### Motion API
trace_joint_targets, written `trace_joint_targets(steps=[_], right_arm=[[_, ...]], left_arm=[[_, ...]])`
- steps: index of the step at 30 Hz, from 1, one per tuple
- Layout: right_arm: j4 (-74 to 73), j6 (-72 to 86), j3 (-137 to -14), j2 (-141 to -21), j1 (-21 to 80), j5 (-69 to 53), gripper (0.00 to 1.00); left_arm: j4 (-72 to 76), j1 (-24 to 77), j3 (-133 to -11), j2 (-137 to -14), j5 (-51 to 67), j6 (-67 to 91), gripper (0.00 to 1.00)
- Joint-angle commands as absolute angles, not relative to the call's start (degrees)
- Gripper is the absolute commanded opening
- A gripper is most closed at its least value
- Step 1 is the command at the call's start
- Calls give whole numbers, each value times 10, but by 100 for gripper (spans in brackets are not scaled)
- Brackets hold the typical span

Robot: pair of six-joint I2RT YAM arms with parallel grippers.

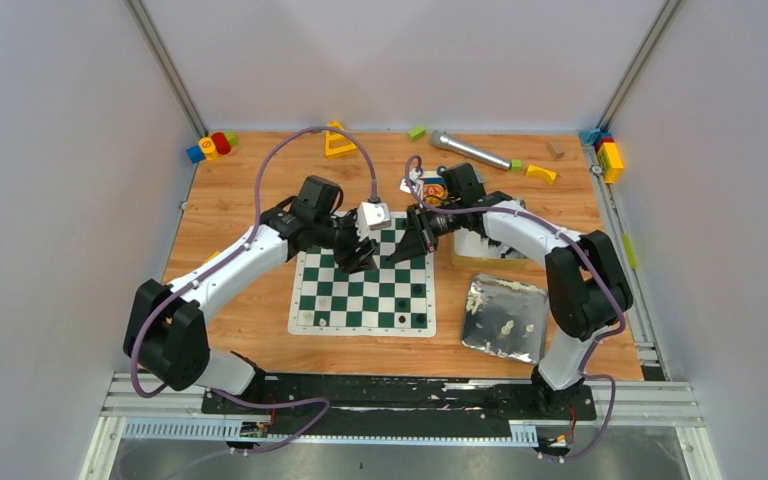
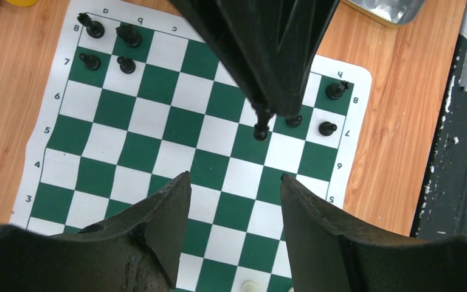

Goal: Set up the chess pieces on the board
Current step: Place the chess piece on the chessboard.

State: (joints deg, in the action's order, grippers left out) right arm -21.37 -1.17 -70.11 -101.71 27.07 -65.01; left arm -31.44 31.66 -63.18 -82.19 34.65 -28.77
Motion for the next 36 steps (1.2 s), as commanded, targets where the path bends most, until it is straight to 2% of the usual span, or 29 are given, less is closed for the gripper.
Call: trace_joint_targets(steps=[1, 12, 21, 31, 36], right_arm=[[-208, -22, -702, -981, 262, -676, 4], [-207, -21, -703, -966, 260, -688, 4], [-206, -18, -704, -964, 261, -693, 4], [-203, -15, -704, -966, 260, -697, 4], [-203, -15, -703, -966, 260, -695, 4]], left_arm=[[-207, 291, -582, -787, 427, -305, 64], [-24, 277, -489, -778, 562, -325, 61], [119, 277, -457, -789, 579, -275, 54], [121, 278, -462, -793, 586, -261, 40], [86, 278, -468, -794, 590, -282, 40]])
